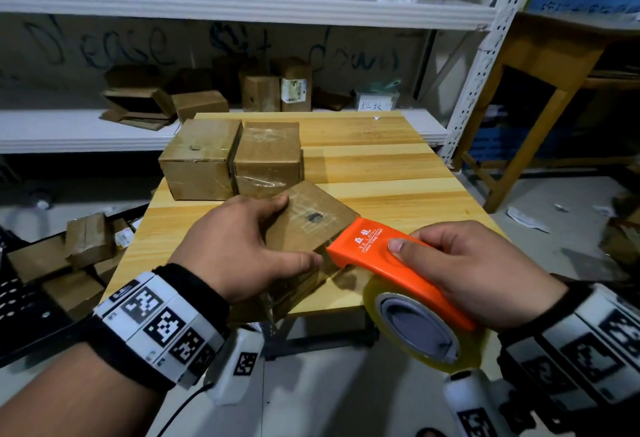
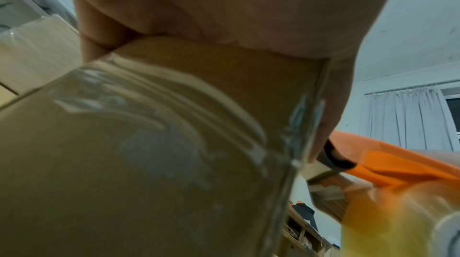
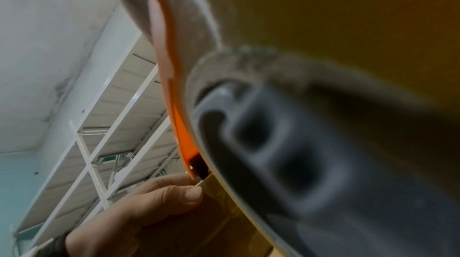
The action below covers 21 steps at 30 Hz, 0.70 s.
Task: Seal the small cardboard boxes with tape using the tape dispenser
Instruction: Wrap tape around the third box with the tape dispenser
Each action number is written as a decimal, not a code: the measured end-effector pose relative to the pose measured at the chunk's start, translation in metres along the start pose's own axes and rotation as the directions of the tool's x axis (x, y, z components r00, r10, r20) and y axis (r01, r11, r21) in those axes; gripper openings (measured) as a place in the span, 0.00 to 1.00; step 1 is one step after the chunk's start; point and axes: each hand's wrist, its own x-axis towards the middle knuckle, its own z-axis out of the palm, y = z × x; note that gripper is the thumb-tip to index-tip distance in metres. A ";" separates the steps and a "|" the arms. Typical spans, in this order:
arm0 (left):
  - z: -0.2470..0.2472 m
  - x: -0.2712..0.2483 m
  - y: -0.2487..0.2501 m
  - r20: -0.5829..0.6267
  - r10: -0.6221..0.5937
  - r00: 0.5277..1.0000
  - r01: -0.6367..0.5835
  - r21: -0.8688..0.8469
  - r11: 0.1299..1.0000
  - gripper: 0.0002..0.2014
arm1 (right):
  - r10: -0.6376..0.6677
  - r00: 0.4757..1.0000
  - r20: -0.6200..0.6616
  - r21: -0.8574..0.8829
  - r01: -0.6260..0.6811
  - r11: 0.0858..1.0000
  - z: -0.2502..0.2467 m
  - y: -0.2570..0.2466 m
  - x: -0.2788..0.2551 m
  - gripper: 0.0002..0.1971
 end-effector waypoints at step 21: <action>0.001 0.002 0.003 -0.024 -0.102 0.994 0.102 -0.019 0.995 0.62 | 0.081 0.997 -0.003 -0.176 -0.080 0.981 -0.016 0.011 0.003 0.26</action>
